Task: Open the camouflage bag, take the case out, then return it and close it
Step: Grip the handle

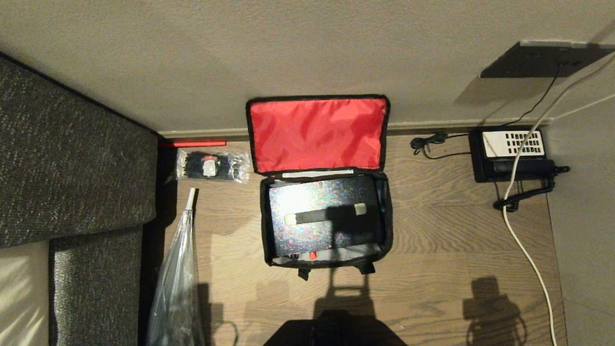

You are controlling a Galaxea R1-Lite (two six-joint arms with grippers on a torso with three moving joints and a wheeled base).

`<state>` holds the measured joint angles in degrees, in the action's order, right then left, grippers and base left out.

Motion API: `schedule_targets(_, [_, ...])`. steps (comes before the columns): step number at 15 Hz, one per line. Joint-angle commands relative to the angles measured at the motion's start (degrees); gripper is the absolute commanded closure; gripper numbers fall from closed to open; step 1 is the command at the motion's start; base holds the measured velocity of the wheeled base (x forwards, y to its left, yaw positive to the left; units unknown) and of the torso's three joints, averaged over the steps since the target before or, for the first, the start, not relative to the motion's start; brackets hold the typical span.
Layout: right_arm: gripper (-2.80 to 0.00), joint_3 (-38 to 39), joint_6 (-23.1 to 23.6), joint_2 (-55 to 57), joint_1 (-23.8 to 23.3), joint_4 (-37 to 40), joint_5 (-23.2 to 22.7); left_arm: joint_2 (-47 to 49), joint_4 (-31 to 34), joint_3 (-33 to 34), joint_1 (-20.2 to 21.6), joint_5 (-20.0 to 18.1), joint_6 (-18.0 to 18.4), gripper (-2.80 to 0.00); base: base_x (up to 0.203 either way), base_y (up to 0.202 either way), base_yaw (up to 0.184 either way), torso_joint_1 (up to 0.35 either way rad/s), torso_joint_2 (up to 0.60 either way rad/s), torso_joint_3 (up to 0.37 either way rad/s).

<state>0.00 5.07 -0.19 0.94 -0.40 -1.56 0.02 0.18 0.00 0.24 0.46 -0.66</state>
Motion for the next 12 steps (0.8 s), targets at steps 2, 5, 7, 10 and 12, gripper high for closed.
schedule_targets(2, [0.0, 0.0, -3.26, -0.16, -0.06, 0.26, 0.71, -0.11, -0.01, 0.18, 0.02, -0.02, -0.04, 0.0, 0.0, 0.0, 0.0, 0.0, 0.0, 0.0])
schedule_targets(5, [0.0, 0.0, -3.4, -0.17, -0.06, 0.23, 0.85, -0.11, -0.01, 0.18, 0.02, -0.02, -0.04, 0.0, 0.0, 0.0, 0.0, 0.0, 0.0, 0.0])
schedule_targets(7, [0.0, 0.0, -3.49, -0.08, -0.06, 0.23, 0.85, -0.11, -0.01, 0.18, 0.02, -0.02, -0.04, 0.0, 0.0, 0.0, 0.0, 0.0, 0.0, 0.0])
schedule_targets(10, [0.0, 0.0, -3.49, -0.08, -0.06, 0.23, 0.85, -0.11, -0.01, 0.18, 0.02, -0.02, -0.04, 0.0, 0.0, 0.0, 0.0, 0.0, 0.0, 0.0])
schedule_targets(12, [0.0, 0.0, -3.49, -0.14, -0.06, 0.23, 0.85, -0.11, -0.01, 0.18, 0.02, -0.02, -0.04, 0.0, 0.0, 0.0, 0.0, 0.0, 0.0, 0.0])
